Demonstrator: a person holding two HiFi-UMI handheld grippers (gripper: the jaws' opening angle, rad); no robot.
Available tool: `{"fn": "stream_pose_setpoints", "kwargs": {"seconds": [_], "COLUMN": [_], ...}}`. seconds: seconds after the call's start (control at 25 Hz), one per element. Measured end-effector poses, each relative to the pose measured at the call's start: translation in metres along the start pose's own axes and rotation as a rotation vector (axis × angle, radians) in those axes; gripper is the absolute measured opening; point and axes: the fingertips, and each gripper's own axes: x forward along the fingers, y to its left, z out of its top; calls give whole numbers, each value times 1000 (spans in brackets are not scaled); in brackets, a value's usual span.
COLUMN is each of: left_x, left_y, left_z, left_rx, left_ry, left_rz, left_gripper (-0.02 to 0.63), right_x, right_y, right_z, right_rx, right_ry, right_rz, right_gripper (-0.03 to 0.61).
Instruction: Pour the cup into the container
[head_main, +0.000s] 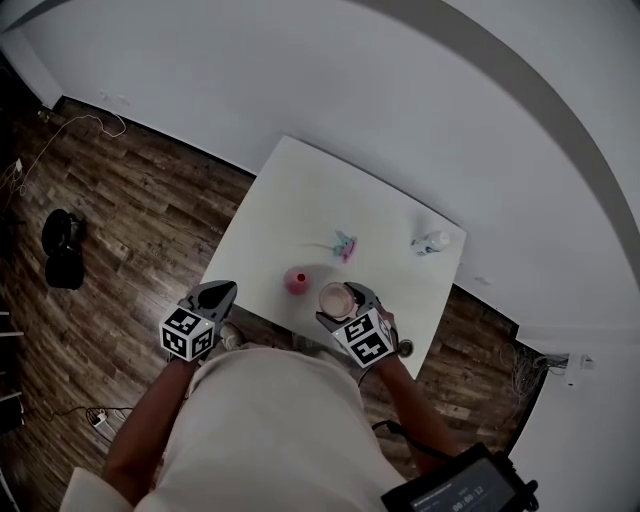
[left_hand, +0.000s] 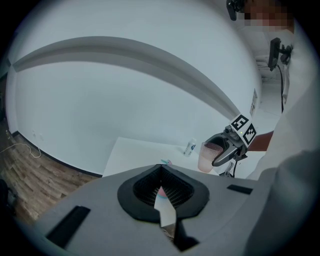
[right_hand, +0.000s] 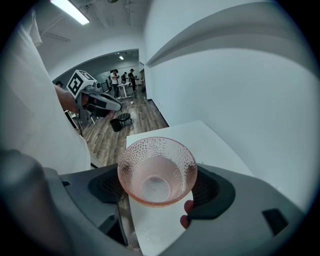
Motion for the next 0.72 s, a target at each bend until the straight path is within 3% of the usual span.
{"fn": "stream_pose_setpoints", "kwargs": {"seconds": [0.72], "left_x": [5], "left_y": [3], "left_z": [2], "left_rx": [22], "left_ry": [9], "left_rz": [-12], "left_gripper": [11], "right_x": [26], "right_y": [1], "right_z": [-7], "right_rx": [-23], "right_ry": [103], "right_rz": [54], "right_gripper": [385]}}
